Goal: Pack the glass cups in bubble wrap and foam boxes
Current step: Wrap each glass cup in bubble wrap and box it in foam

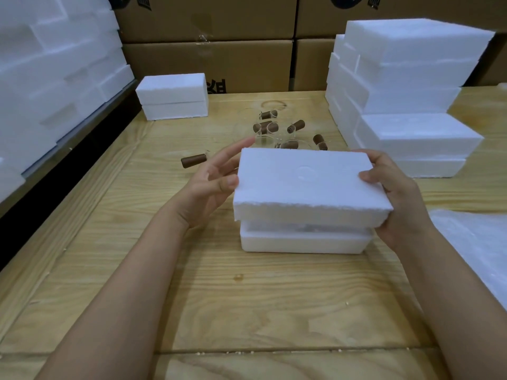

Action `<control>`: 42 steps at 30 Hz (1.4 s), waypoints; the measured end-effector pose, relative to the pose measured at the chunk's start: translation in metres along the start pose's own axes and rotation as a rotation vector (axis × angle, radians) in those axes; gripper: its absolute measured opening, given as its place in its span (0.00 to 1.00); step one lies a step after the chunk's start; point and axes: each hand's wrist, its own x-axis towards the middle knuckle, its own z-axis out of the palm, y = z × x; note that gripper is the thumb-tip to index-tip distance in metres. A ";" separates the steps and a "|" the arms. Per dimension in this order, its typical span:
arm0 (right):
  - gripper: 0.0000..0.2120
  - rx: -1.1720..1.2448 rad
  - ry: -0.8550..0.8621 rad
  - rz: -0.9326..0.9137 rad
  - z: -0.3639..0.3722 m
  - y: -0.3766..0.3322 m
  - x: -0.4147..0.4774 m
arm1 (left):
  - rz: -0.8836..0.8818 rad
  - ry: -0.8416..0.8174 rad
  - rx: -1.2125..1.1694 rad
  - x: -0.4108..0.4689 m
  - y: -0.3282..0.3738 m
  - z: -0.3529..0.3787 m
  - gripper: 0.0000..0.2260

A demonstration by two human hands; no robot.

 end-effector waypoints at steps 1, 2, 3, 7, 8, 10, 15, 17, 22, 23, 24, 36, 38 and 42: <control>0.13 0.000 -0.004 0.011 0.000 0.000 0.000 | -0.001 -0.008 -0.003 0.000 -0.002 -0.001 0.41; 0.13 -0.001 -0.015 0.015 0.000 0.000 0.000 | -0.002 -0.017 -0.004 0.000 -0.003 -0.003 0.39; 0.14 -0.002 -0.029 0.013 -0.001 0.000 0.000 | -0.002 -0.024 -0.004 0.000 -0.004 -0.004 0.37; 0.16 -0.005 -0.059 0.018 -0.002 -0.004 -0.001 | -0.011 -0.045 -0.002 0.000 -0.007 -0.007 0.32; 0.17 0.000 -0.058 0.029 -0.003 -0.004 -0.001 | -0.011 -0.055 0.000 0.000 -0.007 -0.006 0.32; 0.17 0.019 -0.055 0.047 -0.004 -0.005 -0.002 | -0.007 -0.072 0.000 0.001 -0.006 -0.004 0.32; 0.18 0.043 -0.096 0.068 -0.007 -0.004 -0.001 | -0.007 -0.104 -0.011 0.001 -0.005 -0.002 0.34; 0.20 0.009 -0.135 0.079 -0.007 -0.003 -0.001 | -0.017 -0.106 -0.020 0.000 -0.005 -0.003 0.37; 0.23 -0.043 -0.157 0.085 -0.010 0.000 0.002 | -0.038 -0.114 -0.043 0.001 -0.008 0.000 0.37; 0.21 -0.050 -0.151 0.084 -0.010 0.000 0.002 | -0.042 -0.113 -0.049 0.001 -0.009 0.000 0.36; 0.21 -0.057 -0.142 0.089 -0.010 0.001 0.003 | -0.046 -0.108 -0.052 0.001 -0.009 0.000 0.36; 0.22 -0.188 -0.156 0.137 -0.017 0.002 0.006 | -0.145 -0.120 0.030 -0.003 -0.004 -0.001 0.33; 0.22 -0.268 -0.181 0.090 -0.018 -0.001 0.004 | -0.148 -0.134 0.041 -0.003 -0.003 -0.002 0.33; 0.18 -0.433 -0.133 -0.062 -0.017 -0.011 0.002 | -0.089 -0.105 -0.040 -0.007 -0.002 -0.004 0.40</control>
